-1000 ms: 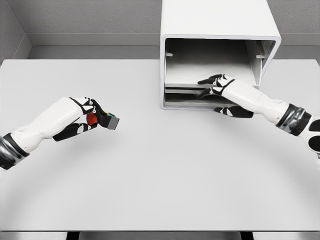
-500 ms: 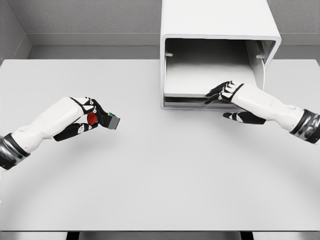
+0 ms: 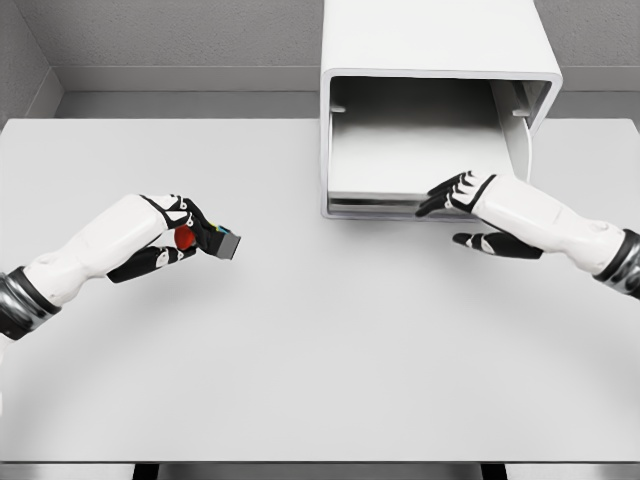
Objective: Slide open multi-storey tabletop storage cabinets and put open load switch and slide close multi-storey tabletop storage cabinets
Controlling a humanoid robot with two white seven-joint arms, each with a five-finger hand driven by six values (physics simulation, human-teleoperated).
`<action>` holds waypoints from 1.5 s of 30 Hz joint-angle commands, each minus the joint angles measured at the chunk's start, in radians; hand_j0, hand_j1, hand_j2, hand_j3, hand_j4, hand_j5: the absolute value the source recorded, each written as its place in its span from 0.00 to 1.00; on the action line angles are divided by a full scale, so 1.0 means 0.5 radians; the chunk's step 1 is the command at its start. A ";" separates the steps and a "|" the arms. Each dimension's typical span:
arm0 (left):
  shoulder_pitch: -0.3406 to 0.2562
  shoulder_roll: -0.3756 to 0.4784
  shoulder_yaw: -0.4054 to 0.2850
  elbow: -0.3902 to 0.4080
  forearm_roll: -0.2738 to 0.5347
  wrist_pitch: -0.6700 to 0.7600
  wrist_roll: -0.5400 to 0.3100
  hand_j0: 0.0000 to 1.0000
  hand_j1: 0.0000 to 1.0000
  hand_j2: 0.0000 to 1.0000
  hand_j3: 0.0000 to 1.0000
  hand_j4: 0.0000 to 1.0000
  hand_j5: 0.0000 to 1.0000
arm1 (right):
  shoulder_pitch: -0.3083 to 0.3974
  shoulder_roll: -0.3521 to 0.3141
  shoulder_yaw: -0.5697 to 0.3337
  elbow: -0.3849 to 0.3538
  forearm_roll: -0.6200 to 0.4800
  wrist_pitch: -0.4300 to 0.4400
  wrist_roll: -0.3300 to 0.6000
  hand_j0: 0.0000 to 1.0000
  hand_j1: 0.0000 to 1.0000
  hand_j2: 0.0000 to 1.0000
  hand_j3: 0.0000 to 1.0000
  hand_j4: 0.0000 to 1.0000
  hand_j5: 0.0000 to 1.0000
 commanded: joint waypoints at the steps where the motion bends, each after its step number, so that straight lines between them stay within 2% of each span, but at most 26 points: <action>1: 0.000 -0.001 0.002 -0.001 0.018 0.006 0.000 0.30 0.30 0.30 0.30 0.30 0.30 | 0.003 -0.003 -0.018 -0.028 -0.018 0.003 0.000 0.72 0.72 0.72 0.72 0.72 0.72; 6: 0.000 -0.001 0.002 -0.001 0.018 0.006 0.000 0.30 0.30 0.30 0.30 0.30 0.30 | 0.052 -0.034 -0.086 -0.065 -0.021 0.003 0.000 0.72 0.72 0.72 0.72 0.72 0.72; 14: 0.000 -0.007 0.002 -0.001 0.018 0.006 0.000 0.30 0.30 0.30 0.30 0.30 0.30 | 0.095 -0.076 -0.092 -0.105 -0.040 0.003 -0.003 0.72 0.72 0.72 0.72 0.72 0.72; 16: 0.000 -0.007 -0.001 -0.001 0.018 0.006 0.000 0.30 0.30 0.30 0.30 0.30 0.30 | 0.199 -0.080 -0.217 -0.151 -0.052 0.003 -0.003 0.72 0.72 0.72 0.72 0.72 0.72; 20: -0.018 -0.007 -0.016 -0.001 0.021 0.006 0.000 0.30 0.30 0.30 0.30 0.30 0.30 | 0.224 -0.089 -0.282 -0.154 -0.058 0.003 -0.003 0.71 0.71 0.71 0.71 0.71 0.71; 23: -0.064 -0.010 -0.023 -0.001 0.018 0.006 0.000 0.30 0.30 0.30 0.30 0.30 0.30 | 0.288 -0.089 -0.377 -0.154 -0.061 0.003 -0.003 0.70 0.70 0.70 0.70 0.70 0.70; 32: -0.215 -0.069 -0.035 -0.001 0.021 0.006 0.000 0.28 0.28 0.28 0.28 0.28 0.28 | 0.295 -0.086 -0.417 -0.154 -0.061 0.003 -0.013 0.68 0.68 0.68 0.68 0.68 0.68; 35: -0.291 -0.087 -0.105 -0.001 0.021 0.006 0.000 0.28 0.28 0.28 0.28 0.28 0.28 | 0.322 -0.083 -0.466 -0.154 -0.064 0.003 -0.016 0.64 0.64 0.64 0.64 0.64 0.64; 38: -0.328 -0.102 -0.136 -0.001 0.021 0.006 0.000 0.27 0.27 0.27 0.27 0.27 0.27 | 0.334 -0.083 -0.491 -0.154 -0.086 0.003 -0.013 0.60 0.60 0.60 0.60 0.60 0.60; 45: -0.365 -0.161 -0.145 -0.001 0.018 0.006 0.000 0.27 0.27 0.27 0.27 0.27 0.27 | 0.371 -0.083 -0.552 -0.154 -0.089 0.003 -0.016 0.61 0.61 0.61 0.61 0.61 0.61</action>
